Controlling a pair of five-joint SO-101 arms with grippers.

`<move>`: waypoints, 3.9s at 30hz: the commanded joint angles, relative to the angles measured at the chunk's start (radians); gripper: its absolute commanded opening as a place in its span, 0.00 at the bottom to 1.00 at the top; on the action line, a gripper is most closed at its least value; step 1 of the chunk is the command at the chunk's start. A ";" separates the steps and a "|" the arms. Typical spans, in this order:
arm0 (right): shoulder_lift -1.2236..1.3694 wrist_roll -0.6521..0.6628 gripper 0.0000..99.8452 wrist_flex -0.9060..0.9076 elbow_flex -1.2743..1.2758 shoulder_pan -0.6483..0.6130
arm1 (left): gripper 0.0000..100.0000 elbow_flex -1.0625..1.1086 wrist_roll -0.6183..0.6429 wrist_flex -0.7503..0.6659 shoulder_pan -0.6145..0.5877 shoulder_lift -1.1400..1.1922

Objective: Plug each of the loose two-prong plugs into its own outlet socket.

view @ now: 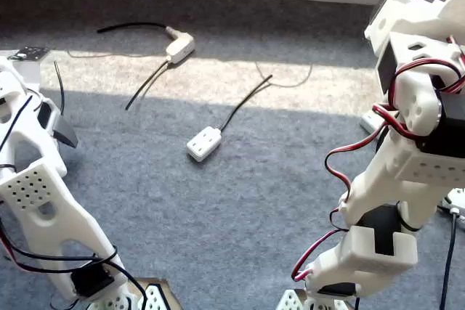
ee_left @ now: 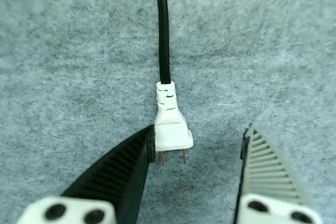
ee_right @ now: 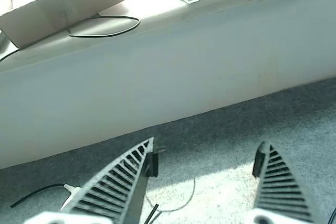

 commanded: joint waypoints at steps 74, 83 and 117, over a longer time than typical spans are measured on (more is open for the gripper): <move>-0.130 0.232 0.29 0.041 -0.005 -0.202 | 0.01 0.186 1.455 -0.112 0.947 -1.251; -0.133 0.227 0.22 0.042 -0.007 -0.208 | 0.01 0.191 1.464 -0.187 0.986 -1.483; -0.917 0.718 0.01 -0.015 0.757 -1.079 | 0.01 0.819 2.380 -0.493 1.021 -1.704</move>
